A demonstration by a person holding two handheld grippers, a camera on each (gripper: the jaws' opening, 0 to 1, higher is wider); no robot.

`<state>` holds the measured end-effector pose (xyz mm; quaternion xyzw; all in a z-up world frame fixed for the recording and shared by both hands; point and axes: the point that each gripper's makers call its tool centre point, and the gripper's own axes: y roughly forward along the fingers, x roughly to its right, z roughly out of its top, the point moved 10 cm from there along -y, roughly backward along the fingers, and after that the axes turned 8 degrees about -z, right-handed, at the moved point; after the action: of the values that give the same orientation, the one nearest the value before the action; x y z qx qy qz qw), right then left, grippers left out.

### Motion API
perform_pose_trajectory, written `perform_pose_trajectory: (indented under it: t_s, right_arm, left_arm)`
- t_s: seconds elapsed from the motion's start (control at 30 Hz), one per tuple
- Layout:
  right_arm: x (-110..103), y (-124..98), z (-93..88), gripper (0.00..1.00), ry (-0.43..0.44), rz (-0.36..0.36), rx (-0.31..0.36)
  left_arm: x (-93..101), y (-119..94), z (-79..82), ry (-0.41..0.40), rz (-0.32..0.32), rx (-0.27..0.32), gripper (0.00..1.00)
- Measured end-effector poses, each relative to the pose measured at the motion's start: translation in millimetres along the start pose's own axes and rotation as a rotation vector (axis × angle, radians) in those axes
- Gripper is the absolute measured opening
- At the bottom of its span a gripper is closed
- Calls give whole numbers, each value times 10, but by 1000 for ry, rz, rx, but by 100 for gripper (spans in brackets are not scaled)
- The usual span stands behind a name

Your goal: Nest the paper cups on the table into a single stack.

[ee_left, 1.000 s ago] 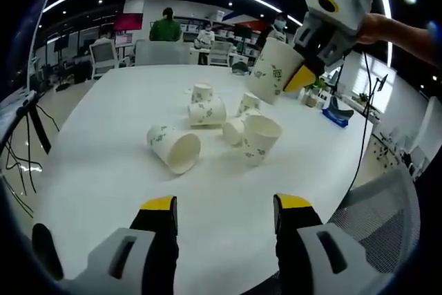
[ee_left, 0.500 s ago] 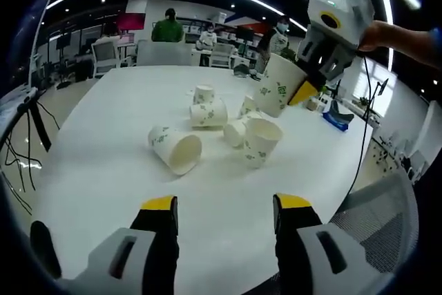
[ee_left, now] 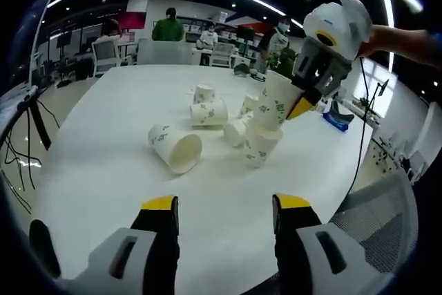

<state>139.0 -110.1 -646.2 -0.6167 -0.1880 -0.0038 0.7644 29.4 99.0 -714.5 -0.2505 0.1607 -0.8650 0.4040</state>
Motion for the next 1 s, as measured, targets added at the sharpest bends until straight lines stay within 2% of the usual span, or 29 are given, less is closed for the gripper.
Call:
perform_pose_trajectory:
  t_s: [0.17, 1.0]
  right_arm:
    - [1, 83, -27, 0, -9, 7, -19]
    - [17, 267, -60, 0, 29, 18, -23]
  left_arm:
    - [4, -2, 0, 1, 1, -1, 53]
    - [-16, 16, -24, 0, 0, -8, 53]
